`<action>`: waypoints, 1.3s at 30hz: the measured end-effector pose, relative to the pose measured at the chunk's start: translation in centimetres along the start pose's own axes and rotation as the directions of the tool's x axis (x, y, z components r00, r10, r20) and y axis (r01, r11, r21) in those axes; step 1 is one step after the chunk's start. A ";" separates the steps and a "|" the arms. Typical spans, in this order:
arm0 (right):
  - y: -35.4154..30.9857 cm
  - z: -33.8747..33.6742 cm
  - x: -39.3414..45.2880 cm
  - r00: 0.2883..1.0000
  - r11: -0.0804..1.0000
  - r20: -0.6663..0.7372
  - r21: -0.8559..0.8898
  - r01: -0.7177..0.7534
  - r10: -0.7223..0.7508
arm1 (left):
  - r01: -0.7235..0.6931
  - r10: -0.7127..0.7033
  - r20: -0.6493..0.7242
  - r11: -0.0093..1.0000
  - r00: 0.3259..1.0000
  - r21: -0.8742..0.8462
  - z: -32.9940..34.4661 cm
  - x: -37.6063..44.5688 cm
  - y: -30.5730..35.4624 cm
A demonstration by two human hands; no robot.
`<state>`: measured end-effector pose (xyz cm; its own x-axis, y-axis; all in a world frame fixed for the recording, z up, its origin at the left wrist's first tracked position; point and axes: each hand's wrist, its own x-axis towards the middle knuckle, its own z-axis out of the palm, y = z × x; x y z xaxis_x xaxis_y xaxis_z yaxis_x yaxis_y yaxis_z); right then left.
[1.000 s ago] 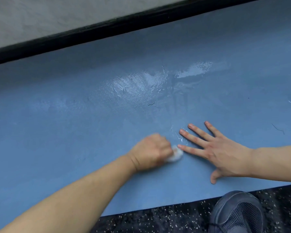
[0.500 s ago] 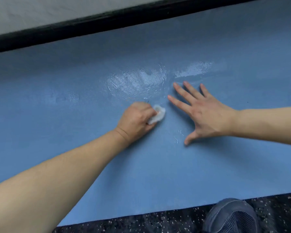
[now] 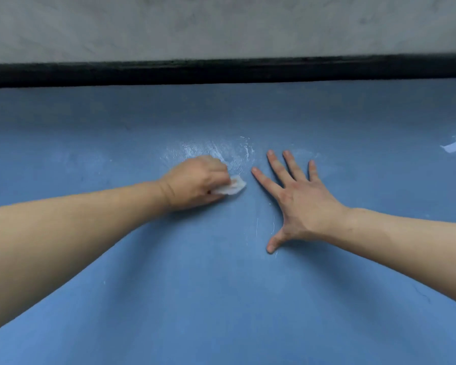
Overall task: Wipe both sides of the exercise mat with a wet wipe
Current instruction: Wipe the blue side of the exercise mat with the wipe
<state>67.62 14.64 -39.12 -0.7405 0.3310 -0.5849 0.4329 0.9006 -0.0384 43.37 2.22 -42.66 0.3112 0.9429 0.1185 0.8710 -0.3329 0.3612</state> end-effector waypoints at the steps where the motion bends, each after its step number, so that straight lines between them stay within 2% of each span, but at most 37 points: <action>1: 0.0 -0.1 0.0 1.000 1.000 0.002 0.006 0.002 -0.002 | 0.165 -0.157 -0.155 0.985 0.975 0.041 -0.9 0.7 -2.1; 2: 0.1 -0.2 0.0 1.000 1.000 0.007 0.010 0.001 -0.001 | 0.312 -0.297 -0.245 0.950 0.923 0.023 -1.4 1.1 -3.3; 3: 0.1 -0.2 0.0 1.000 1.000 0.012 0.009 0.001 -0.001 | 0.375 -0.363 -0.279 0.927 0.889 -0.010 -1.4 1.3 -3.4; 4: 0.1 -0.2 0.0 1.000 1.000 0.015 0.006 0.001 -0.001 | 0.348 -0.344 -0.263 0.937 0.902 -0.031 -1.2 1.4 -2.5; 6: 0.1 -0.2 0.0 1.000 1.000 0.018 0.000 0.000 0.000 | 0.079 -0.084 -0.080 0.995 0.993 -0.062 0.0 1.2 -0.1; 7: 0.0 -0.2 0.0 1.000 1.000 0.018 -0.003 0.000 0.000 | -0.031 0.032 0.025 0.997 0.999 -0.064 0.1 1.2 0.1; 8: -0.1 -0.3 0.0 1.000 1.000 0.017 -0.005 0.005 -0.005 | -0.071 0.075 0.081 0.996 0.994 -0.051 -0.4 1.6 -0.9; 9: -0.1 -0.5 0.0 1.000 1.000 0.015 -0.006 0.013 -0.013 | -0.031 0.031 0.070 1.000 0.997 0.000 -1.0 2.3 -2.4; 10: 0.0 -0.8 0.0 1.000 1.000 0.009 0.007 0.018 -0.018 | 0.084 -0.083 -0.022 0.995 0.996 0.056 -1.6 3.2 -4.3; 11: 0.3 -1.4 0.0 1.000 0.999 -0.001 0.033 0.015 -0.015 | 0.251 -0.236 -0.155 0.964 0.959 0.086 -2.3 4.0 -6.2; 13: 1.3 -3.0 0.5 0.999 0.998 -0.033 0.063 -0.012 0.014 | 0.556 -0.521 -0.342 0.831 0.782 0.005 -3.3 4.9 -8.3; 14: 2.0 -3.9 0.9 0.998 0.998 -0.044 0.060 -0.037 0.039 | 0.593 -0.561 -0.376 0.805 0.737 -0.038 -3.1 5.1 -8.0; 15: 2.8 -4.8 1.4 0.997 0.996 -0.048 0.065 -0.065 0.068 | 0.556 -0.530 -0.377 0.830 0.760 -0.048 -2.6 5.3 -6.9; 16: 3.7 -5.5 2.0 0.994 0.992 -0.045 0.081 -0.093 0.096 | 0.449 -0.437 -0.323 0.893 0.839 -0.042 -1.9 5.6 -5.3; 17: 4.5 -5.9 2.6 0.992 0.988 -0.037 0.097 -0.117 0.121 | 0.286 -0.286 -0.215 0.958 0.934 -0.032 -0.9 5.4 -4.0; 18: 5.0 -6.1 3.2 0.990 0.985 -0.025 0.107 -0.134 0.138 | 0.153 -0.154 -0.087 0.988 0.984 -0.014 -0.5 5.1 -3.5; 19: 5.4 -5.9 3.7 0.989 0.983 -0.010 0.108 -0.147 0.149 | 0.090 -0.090 -0.016 0.996 0.996 0.001 -0.9 5.2 -4.0; 20: 5.6 -5.7 4.2 0.988 0.982 0.008 0.103 -0.156 0.156 | 0.111 -0.110 -0.025 0.994 0.994 0.019 -1.7 5.6 -5.5; 21: 5.7 -5.3 4.5 0.987 0.982 0.025 0.096 -0.160 0.159 | 0.225 -0.219 -0.102 0.973 0.970 0.044 -2.4 6.4 -7.3; 22: 5.8 -4.9 4.7 0.987 0.983 0.033 0.094 -0.160 0.157 | 0.376 -0.360 -0.211 0.926 0.909 0.040 -3.0 7.2 -8.9; 23: 6.0 -4.5 4.8 0.988 0.983 0.031 0.097 -0.155 0.152 | 0.527 -0.502 -0.302 0.850 0.811 0.003 -3.4 7.7 -10.2; 24: 6.1 -4.3 4.9 0.989 0.984 0.023 0.100 -0.147 0.145 | 0.627 -0.597 -0.357 0.778 0.718 -0.038 -3.3 8.1 -10.7; 25: 6.3 -4.3 4.8 0.990 0.985 0.017 0.099 -0.140 0.139 | 0.651 -0.617 -0.383 0.758 0.688 -0.053 -2.8 8.4 -10.2; 26: 6.3 -4.3 4.8 0.991 0.987 0.014 0.094 -0.133 0.132 | 0.606 -0.582 -0.364 0.793 0.727 -0.058 -2.3 9.0 -8.8; 28: 6.4 -4.3 4.8 0.992 0.989 0.025 0.083 -0.126 0.125 | 0.352 -0.356 -0.179 0.934 0.917 -0.055 -0.9 9.6 -6.5; 29: 6.4 -4.3 4.8 0.992 0.989 0.033 0.079 -0.124 0.122 | 0.254 -0.257 -0.091 0.966 0.962 -0.041 -0.9 9.7 -6.4; 30: 6.5 -4.3 4.8 0.992 0.990 0.042 0.078 -0.121 0.118 | 0.249 -0.250 -0.072 0.968 0.966 -0.029 -1.5 10.0 -7.2; 31: 6.6 -4.4 4.8 0.993 0.990 0.049 0.080 -0.115 0.111 | 0.349 -0.348 -0.134 0.937 0.928 -0.022 -2.1 10.4 -8.3; 32: 6.6 -4.5 4.7 0.993 0.991 0.054 0.084 -0.107 0.103 | 0.510 -0.499 -0.258 0.860 0.827 -0.031 -2.7 10.9 -9.2; 33: 6.7 -4.6 4.7 0.994 0.991 0.053 0.085 -0.100 0.096 | 0.665 -0.641 -0.362 0.743 0.677 -0.072 -3.0 11.1 -9.5; 34: 6.8 -4.6 4.6 0.994 0.992 0.052 0.084 -0.098 0.094 | 0.759 -0.735 -0.402 0.637 0.546 -0.133 -2.7 11.4 -9.2; 35: 6.8 -4.7 4.6 0.994 0.992 0.055 0.081 -0.097 0.093 | 0.788 -0.769 -0.391 0.596 0.505 -0.155 -2.2 11.9 -8.2; 36: 6.8 -4.9 4.6 0.994 0.992 0.064 0.079 -0.094 0.089 | 0.751 -0.751 -0.332 0.642 0.572 -0.158 -1.9 12.6 -6.8; 38: 6.8 -5.0 4.7 0.993 0.991 0.084 0.090 -0.096 0.088 | 0.536 -0.551 -0.095 0.832 0.829 -0.141 -1.5 13.5 -4.4; 39: 6.8 -5.1 4.8 0.991 0.991 0.096 0.094 -0.098 0.089 | 0.459 -0.463 0.004 0.878 0.887 -0.134 -2.1 13.6 -4.3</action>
<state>64.34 23.76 -38.05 -0.6460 0.3813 -0.6613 0.5502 0.8331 -0.0571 43.06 16.47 -40.61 -0.1257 0.9899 -0.0653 0.8570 0.1415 0.4956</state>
